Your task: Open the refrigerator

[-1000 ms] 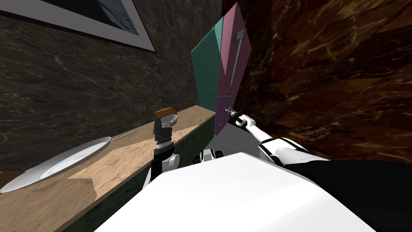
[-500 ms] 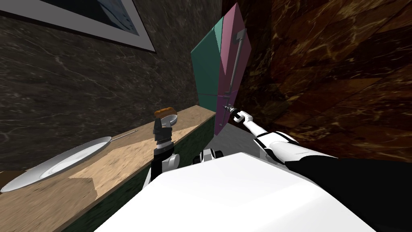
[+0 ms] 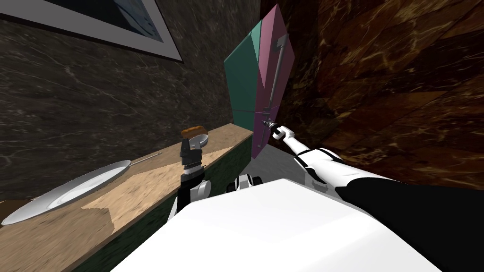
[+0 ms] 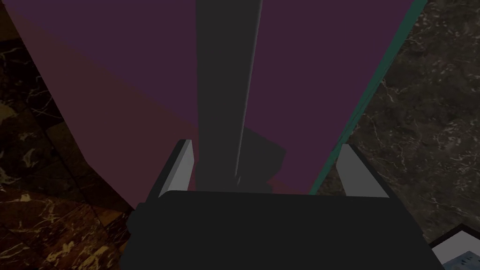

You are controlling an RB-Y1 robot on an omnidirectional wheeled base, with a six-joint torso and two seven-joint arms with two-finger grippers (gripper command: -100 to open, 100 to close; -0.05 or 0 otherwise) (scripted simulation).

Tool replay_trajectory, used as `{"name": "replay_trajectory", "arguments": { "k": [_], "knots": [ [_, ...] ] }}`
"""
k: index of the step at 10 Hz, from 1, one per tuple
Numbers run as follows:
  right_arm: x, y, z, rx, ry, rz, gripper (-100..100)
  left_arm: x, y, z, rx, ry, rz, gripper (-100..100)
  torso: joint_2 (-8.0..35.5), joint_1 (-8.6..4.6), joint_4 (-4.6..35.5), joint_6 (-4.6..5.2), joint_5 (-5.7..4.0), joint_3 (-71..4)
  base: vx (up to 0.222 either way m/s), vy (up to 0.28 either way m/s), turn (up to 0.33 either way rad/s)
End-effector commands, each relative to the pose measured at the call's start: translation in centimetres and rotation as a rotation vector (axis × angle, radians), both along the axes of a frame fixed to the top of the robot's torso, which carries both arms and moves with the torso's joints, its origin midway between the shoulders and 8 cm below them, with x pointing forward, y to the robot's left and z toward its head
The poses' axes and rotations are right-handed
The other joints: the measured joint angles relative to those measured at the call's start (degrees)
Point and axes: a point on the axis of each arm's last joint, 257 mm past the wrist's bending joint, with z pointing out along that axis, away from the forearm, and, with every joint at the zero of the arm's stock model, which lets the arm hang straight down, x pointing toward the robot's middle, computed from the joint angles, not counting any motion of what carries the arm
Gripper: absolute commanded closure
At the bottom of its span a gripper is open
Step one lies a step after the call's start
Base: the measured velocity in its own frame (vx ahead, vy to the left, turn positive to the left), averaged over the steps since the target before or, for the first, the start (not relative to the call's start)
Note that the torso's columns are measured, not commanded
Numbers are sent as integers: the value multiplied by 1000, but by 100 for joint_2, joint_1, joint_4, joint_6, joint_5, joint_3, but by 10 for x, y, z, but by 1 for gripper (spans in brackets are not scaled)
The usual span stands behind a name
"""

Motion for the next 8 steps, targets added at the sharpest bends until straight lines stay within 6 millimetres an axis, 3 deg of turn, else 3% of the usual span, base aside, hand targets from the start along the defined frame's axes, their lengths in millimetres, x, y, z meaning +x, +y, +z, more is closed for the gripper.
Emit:
{"name": "replay_trajectory", "arguments": {
  "k": [1,2,3,8],
  "knots": [
    [15,-5,16,-45,1,-52,-100,0,0,0,0,0,0,0,-2,3,2,-6,3,-2,-6,-7,5],
    [19,1,33,-51,-24,-44,-100,0,0,0,0,0,0,0,-3,5,1,-4,3,-3,-3,-6,6],
    [26,-5,34,-73,-7,-79,-100,0,0,0,0,0,0,0,0,6,3,-3,4,0,-3,-9,1],
    [45,1,77,-136,-28,-127,-100,0,0,0,0,0,0,0,-34,9,4,-22,12,-24,-15,-7,-9]
  ]
}}
